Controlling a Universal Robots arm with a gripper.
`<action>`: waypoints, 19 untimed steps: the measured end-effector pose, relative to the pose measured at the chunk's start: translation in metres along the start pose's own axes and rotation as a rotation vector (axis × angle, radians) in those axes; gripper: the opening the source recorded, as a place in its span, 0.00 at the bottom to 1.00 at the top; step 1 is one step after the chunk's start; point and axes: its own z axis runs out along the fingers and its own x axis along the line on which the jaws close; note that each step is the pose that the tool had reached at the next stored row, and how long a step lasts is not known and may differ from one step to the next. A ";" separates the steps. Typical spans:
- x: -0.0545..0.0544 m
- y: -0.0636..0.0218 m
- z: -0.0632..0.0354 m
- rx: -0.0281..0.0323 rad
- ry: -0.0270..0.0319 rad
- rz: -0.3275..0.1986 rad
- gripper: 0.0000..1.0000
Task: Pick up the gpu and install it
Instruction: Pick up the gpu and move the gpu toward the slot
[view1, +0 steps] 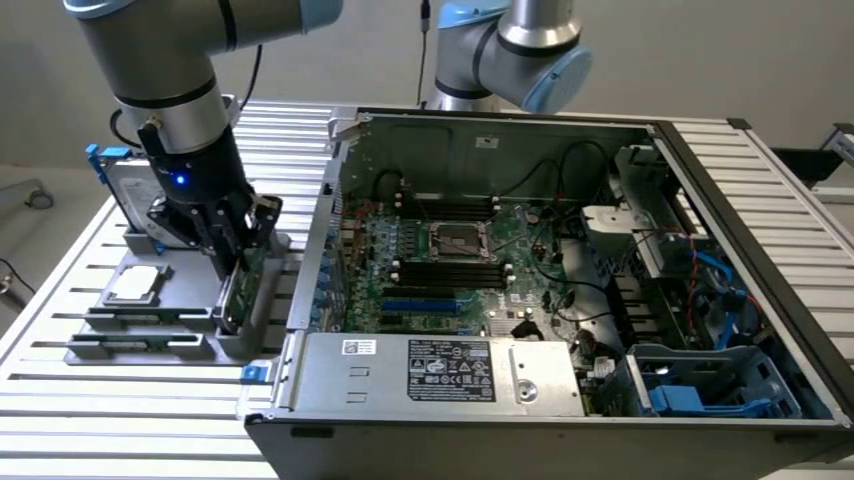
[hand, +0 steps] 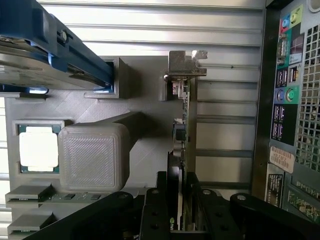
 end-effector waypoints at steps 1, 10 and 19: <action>0.000 0.0000 0.0001 0.0000 -0.0001 0.000 0.27; 0.000 0.0000 0.0001 -0.0001 -0.0002 0.000 0.26; 0.000 -0.0001 -0.0080 -0.0033 -0.0003 0.000 0.26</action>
